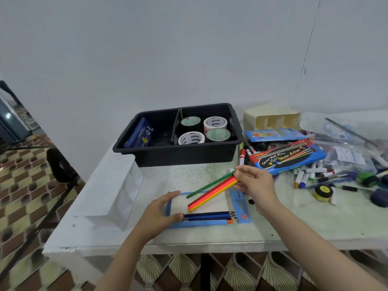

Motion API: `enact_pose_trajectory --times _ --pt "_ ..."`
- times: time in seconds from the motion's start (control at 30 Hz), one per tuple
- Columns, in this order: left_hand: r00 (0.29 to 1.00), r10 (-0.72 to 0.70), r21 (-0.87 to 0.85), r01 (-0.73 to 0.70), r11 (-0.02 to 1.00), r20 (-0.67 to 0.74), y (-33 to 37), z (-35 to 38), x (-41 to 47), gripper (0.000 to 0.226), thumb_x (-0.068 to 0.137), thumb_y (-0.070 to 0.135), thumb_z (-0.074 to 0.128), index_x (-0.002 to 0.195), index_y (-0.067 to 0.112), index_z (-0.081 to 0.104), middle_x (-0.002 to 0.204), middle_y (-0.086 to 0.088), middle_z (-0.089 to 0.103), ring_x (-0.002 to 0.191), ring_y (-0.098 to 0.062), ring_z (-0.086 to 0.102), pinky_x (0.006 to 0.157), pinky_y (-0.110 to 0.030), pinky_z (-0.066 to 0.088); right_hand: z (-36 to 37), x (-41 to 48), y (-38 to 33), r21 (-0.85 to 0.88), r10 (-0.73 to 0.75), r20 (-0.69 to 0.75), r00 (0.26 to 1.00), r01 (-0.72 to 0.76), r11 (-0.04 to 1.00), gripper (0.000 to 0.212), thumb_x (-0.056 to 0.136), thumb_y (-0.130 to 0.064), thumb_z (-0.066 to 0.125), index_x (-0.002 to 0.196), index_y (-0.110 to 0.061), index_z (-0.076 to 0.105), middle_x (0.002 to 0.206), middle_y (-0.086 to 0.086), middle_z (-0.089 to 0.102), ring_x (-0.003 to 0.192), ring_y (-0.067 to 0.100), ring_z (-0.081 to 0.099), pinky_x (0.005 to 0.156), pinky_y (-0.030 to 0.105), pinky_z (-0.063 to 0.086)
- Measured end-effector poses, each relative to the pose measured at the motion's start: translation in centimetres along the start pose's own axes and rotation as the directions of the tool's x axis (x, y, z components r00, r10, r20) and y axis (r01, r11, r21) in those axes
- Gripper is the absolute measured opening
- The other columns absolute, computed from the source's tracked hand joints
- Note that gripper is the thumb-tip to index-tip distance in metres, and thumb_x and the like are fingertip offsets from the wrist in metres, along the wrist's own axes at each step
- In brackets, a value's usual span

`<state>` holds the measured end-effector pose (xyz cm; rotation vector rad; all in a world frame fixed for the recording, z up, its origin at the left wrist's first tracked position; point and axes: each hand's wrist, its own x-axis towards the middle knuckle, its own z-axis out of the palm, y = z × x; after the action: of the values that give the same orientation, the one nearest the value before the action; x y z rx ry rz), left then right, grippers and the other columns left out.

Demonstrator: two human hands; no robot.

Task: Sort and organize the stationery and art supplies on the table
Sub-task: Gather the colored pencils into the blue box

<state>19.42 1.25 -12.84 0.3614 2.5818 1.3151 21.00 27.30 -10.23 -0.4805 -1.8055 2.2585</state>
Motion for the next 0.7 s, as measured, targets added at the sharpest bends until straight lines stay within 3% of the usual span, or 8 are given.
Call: enact_pose_trajectory --times 0.07,0.17,0.3,0.43,0.57,0.7 --pt "1.000 0.018 -0.012 -0.018 1.000 0.016 -0.6 0.0 0.1 0.068 0.063 0.042 0.081 0.122 0.043 0.047 0.133 0.021 0.043 0.129 -0.001 0.034 0.103 -0.017 0.027 0.4 -0.3 0.3 0.017 -0.027 0.004 1.000 0.027 0.999 0.011 0.088 0.001 0.060 0.091 -0.006 0.067 0.078 0.012 0.068 0.061 0.011 0.067 0.056 0.019 0.055" --pt "0.999 0.043 0.034 -0.043 0.999 0.000 -1.2 0.1 0.2 0.065 0.075 0.026 0.079 0.127 0.039 0.044 0.136 0.018 0.039 0.129 -0.002 0.032 0.104 -0.019 0.027 0.9 -0.9 0.9 0.029 -0.068 0.016 0.998 0.067 0.997 0.011 0.087 0.001 0.060 0.091 -0.007 0.067 0.082 0.015 0.068 0.068 0.015 0.068 0.059 0.019 0.056" --pt "0.998 0.065 0.070 -0.064 0.995 -0.014 -1.6 0.2 0.3 0.066 0.077 0.028 0.076 0.130 0.041 0.039 0.135 0.021 0.036 0.126 0.000 0.031 0.101 -0.018 0.028 1.4 -1.3 1.4 -0.012 -0.120 0.021 0.993 0.120 0.993 0.012 0.086 0.001 0.062 0.091 -0.007 0.068 0.081 0.017 0.068 0.073 0.019 0.066 0.060 0.019 0.055" --pt "0.995 0.097 0.094 -0.095 0.991 -0.014 -1.9 0.4 0.4 0.066 0.079 0.030 0.074 0.130 0.043 0.034 0.135 0.021 0.035 0.127 -0.002 0.031 0.103 -0.024 0.032 1.4 -1.3 2.1 -0.226 -0.213 0.077 0.974 0.225 0.948 0.015 0.083 0.000 0.067 0.083 -0.015 0.069 0.072 0.007 0.068 0.071 0.014 0.065 0.066 0.023 0.055" --pt "0.993 0.119 0.114 -0.117 0.987 -0.009 -2.0 0.3 0.4 0.063 0.080 0.030 0.073 0.129 0.043 0.035 0.141 0.012 0.038 0.131 -0.011 0.035 0.107 -0.034 0.038 1.0 -1.1 2.2 -0.530 -0.306 0.138 0.942 0.331 0.780 0.011 0.083 -0.018 0.071 0.083 -0.027 0.065 0.071 -0.004 0.068 0.070 0.007 0.064 0.068 0.023 0.053" --pt "0.989 0.149 0.163 -0.145 0.976 -0.011 -2.3 0.3 0.5 0.064 0.080 0.033 0.073 0.132 0.039 0.037 0.139 0.011 0.040 0.129 -0.010 0.036 0.107 -0.035 0.039 0.4 -1.6 1.4 -0.791 -0.327 0.267 0.907 0.400 0.463 0.010 0.085 -0.035 0.066 0.083 -0.035 0.056 0.070 -0.018 0.063 0.064 -0.007 0.056 0.056 0.014 0.037"
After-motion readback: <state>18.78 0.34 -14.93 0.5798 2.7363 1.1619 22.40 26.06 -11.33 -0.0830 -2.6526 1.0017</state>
